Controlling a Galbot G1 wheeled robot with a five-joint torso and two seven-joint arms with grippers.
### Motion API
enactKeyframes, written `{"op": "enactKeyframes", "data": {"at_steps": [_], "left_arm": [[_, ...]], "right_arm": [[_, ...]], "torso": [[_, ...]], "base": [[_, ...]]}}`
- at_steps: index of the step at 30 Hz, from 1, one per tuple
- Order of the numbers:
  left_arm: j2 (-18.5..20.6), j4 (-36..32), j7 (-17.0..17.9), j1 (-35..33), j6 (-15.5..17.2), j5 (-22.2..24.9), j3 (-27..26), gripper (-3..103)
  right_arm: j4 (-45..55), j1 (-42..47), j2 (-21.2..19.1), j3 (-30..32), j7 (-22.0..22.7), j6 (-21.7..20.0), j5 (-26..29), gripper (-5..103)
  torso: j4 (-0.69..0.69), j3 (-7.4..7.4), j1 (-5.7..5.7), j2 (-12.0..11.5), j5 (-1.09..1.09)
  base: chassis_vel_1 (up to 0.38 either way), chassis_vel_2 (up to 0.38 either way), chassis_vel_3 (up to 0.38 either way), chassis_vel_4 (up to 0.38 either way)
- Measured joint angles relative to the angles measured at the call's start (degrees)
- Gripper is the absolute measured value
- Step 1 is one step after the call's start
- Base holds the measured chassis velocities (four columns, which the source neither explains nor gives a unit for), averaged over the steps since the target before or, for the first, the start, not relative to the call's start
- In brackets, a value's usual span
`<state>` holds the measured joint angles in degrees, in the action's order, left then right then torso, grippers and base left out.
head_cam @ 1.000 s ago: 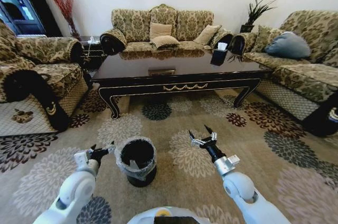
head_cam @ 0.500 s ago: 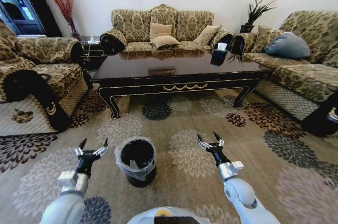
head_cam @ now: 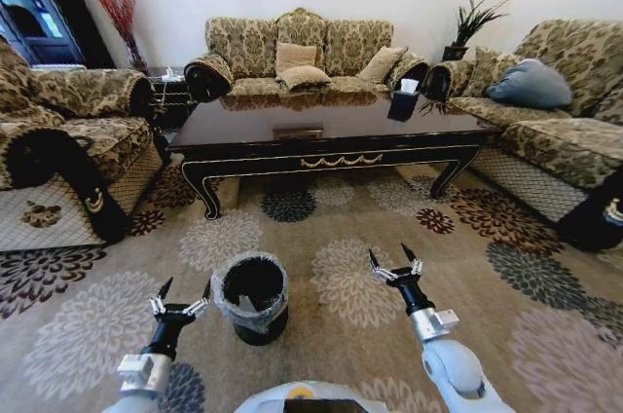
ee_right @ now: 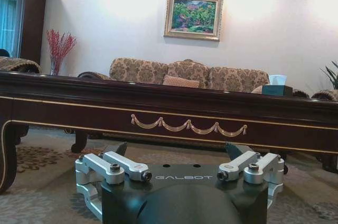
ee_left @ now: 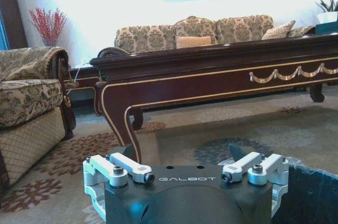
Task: Move to the front of the table and pick up the trash from the floor, then place it into the trash bin.
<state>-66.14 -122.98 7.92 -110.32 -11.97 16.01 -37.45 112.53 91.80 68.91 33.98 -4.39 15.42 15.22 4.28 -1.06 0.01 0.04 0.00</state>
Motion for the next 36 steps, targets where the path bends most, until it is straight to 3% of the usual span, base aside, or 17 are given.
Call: {"op": "enactKeyframes", "data": {"at_steps": [36], "left_arm": [[-0.1,-0.2,-0.1,0.3,0.0,0.0,0.2,100]], "right_arm": [[-0.1,0.3,0.0,-0.1,-0.2,-0.4,-0.4,100]], "torso": [[0.0,-0.01,0.0,0.0,0.0]], "base": [[0.023,-0.025,-0.024,0.025]]}}
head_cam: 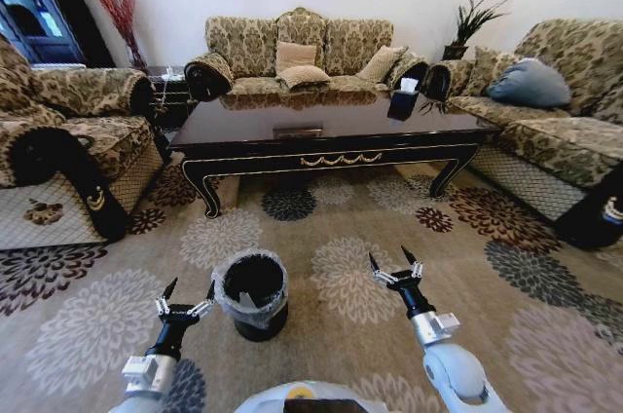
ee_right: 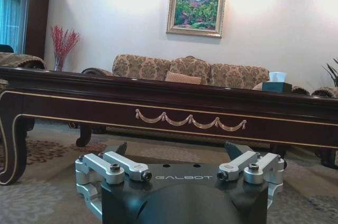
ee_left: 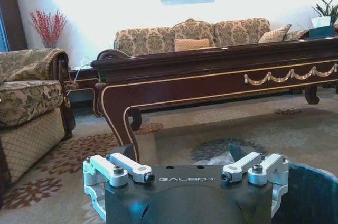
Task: Move to the front of the table and pick up the trash from the floor, then place it into the trash bin.
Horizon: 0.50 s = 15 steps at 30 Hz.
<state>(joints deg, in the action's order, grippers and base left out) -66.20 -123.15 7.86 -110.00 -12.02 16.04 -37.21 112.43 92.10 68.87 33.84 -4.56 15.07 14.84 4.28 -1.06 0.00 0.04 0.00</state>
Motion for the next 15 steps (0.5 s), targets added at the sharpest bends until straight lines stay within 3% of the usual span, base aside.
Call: {"op": "enactKeyframes", "data": {"at_steps": [15], "left_arm": [[0.0,0.0,0.1,0.0,0.1,0.0,0.0,100]], "right_arm": [[0.0,0.0,0.0,0.0,0.0,0.0,0.0,100]], "torso": [[0.0,0.01,0.0,0.0,0.0]], "base": [[0.186,-0.18,-0.186,0.178]]}}
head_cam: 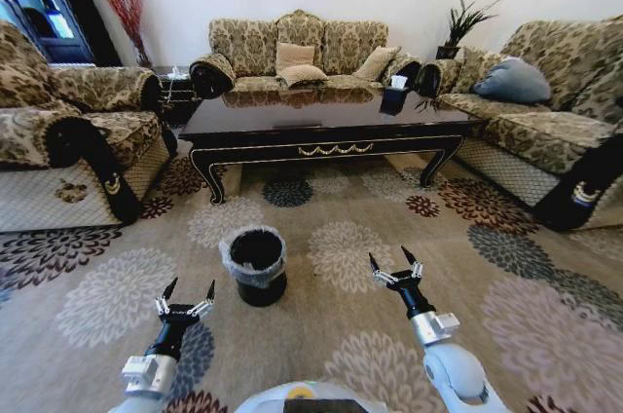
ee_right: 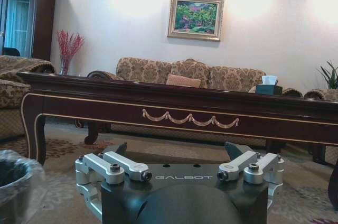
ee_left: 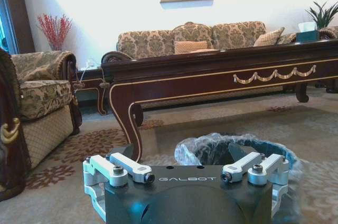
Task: Move to the front of the table and pick up the trash from the floor, then place it into the trash bin.
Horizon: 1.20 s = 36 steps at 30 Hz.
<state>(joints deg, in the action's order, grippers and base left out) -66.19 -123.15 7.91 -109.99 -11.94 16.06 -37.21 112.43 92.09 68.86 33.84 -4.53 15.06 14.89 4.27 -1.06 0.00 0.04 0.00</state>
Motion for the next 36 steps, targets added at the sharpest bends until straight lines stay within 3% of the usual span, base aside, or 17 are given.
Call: {"op": "enactKeyframes", "data": {"at_steps": [36], "left_arm": [[0.0,0.0,0.0,0.0,0.0,0.0,0.0,100]], "right_arm": [[0.0,0.0,0.0,0.0,0.0,0.0,0.0,100]], "torso": [[0.0,0.0,-0.01,0.0,0.0]], "base": [[0.172,-0.168,-0.175,0.171]]}}
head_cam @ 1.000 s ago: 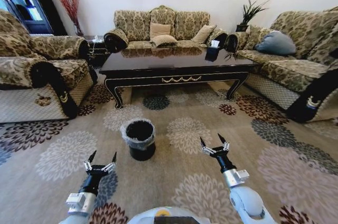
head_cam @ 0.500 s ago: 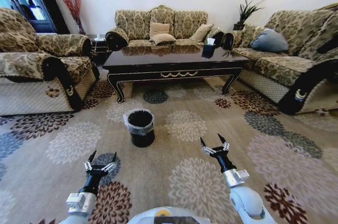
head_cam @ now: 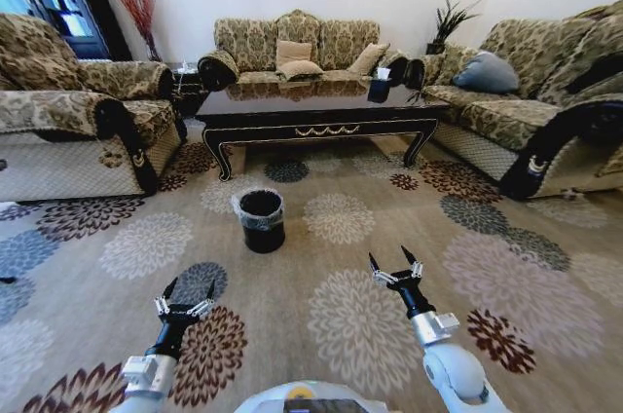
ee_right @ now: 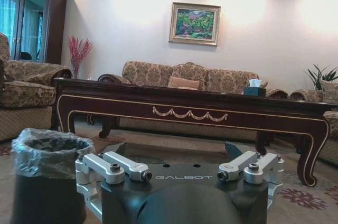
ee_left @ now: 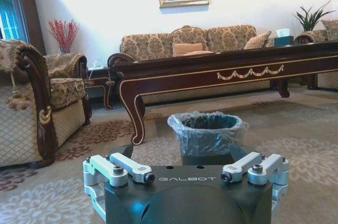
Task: Move to the front of the table and pick up the trash from the floor, then place it into the trash bin.
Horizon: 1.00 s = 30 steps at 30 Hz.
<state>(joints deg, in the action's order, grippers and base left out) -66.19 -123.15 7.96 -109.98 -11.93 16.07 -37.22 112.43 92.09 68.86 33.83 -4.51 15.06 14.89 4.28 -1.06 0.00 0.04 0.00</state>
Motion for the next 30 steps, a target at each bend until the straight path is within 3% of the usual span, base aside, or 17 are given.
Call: {"op": "enactKeyframes", "data": {"at_steps": [30], "left_arm": [[0.0,0.0,0.0,0.0,0.0,0.0,0.0,100]], "right_arm": [[0.0,0.0,0.0,0.0,0.0,0.0,0.0,100]], "torso": [[-0.01,0.0,0.0,0.0,0.01]], "base": [[0.211,-0.208,-0.226,0.219]]}}
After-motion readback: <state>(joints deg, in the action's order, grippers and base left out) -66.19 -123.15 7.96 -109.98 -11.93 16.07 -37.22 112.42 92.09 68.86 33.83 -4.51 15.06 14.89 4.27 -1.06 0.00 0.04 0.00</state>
